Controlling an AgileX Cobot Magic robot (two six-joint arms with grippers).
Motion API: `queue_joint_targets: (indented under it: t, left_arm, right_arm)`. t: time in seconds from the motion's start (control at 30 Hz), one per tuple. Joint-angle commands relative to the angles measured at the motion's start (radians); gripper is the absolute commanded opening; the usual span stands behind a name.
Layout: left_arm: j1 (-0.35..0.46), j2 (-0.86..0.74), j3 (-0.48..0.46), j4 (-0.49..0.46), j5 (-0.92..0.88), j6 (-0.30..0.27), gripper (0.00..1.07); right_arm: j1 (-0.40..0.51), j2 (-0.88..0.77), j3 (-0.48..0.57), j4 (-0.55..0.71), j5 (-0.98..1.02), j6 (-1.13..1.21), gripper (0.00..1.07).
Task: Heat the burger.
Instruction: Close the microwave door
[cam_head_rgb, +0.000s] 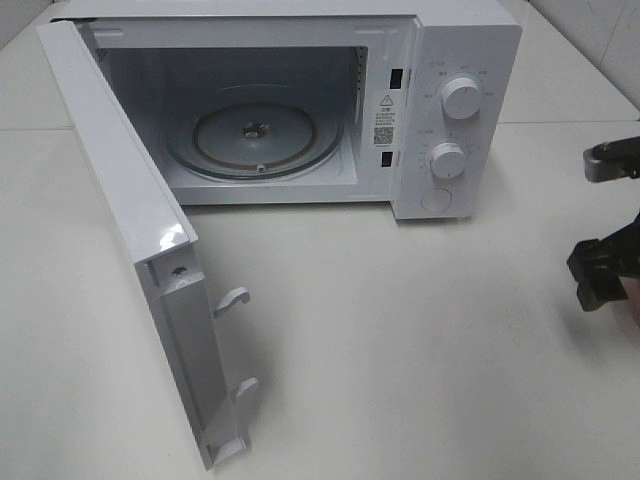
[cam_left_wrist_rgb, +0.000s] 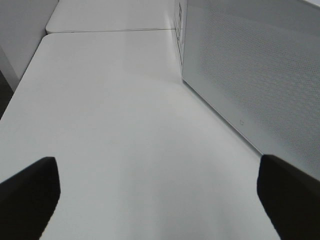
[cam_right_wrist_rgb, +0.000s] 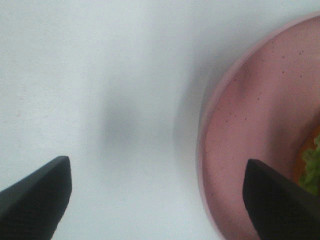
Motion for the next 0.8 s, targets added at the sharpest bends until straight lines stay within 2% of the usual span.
queue_joint_targets:
  t: [0.03,0.07,0.17,0.37,0.53,0.67,0.73,0.8]
  left_arm:
    - [0.002,-0.017,0.001,-0.007,-0.005,-0.004,1.03]
    - [0.002,-0.017,0.001,-0.007,-0.005,-0.004,1.03]
    - [0.002,-0.017,0.001,-0.007,-0.005,-0.004,1.03]
    - [0.002,-0.017,0.001,-0.007,-0.005,-0.004,1.03]
    - [0.002,-0.017,0.001,-0.007,-0.005,-0.004,1.03]
    - [0.002,-0.017,0.001,-0.007,-0.005,-0.004,1.03]
    - [0.002,-0.017,0.001,-0.007,-0.005,-0.004,1.03]
    - [0.002,-0.017,0.001,-0.007,-0.005,-0.004,1.03]
  right_arm:
    - [-0.005,-0.052,-0.054,0.132,0.173,-0.026,0.81]
    - [-0.005,-0.080,-0.073,0.177,0.257,-0.048,0.78]
    - [-0.005,-0.139,-0.075,0.239,0.340,-0.105,0.75]
    - [-0.005,-0.283,-0.071,0.264,0.380,-0.108,0.75]
    - [-0.005,-0.500,0.005,0.231,0.355,-0.111,0.82]
    - [-0.005,-0.598,0.054,0.239,0.373,-0.117,0.82]
    - [-0.005,-0.736,0.102,0.280,0.402,-0.162,0.81]
    - [-0.005,-0.772,0.115,0.290,0.404,-0.170,0.80]
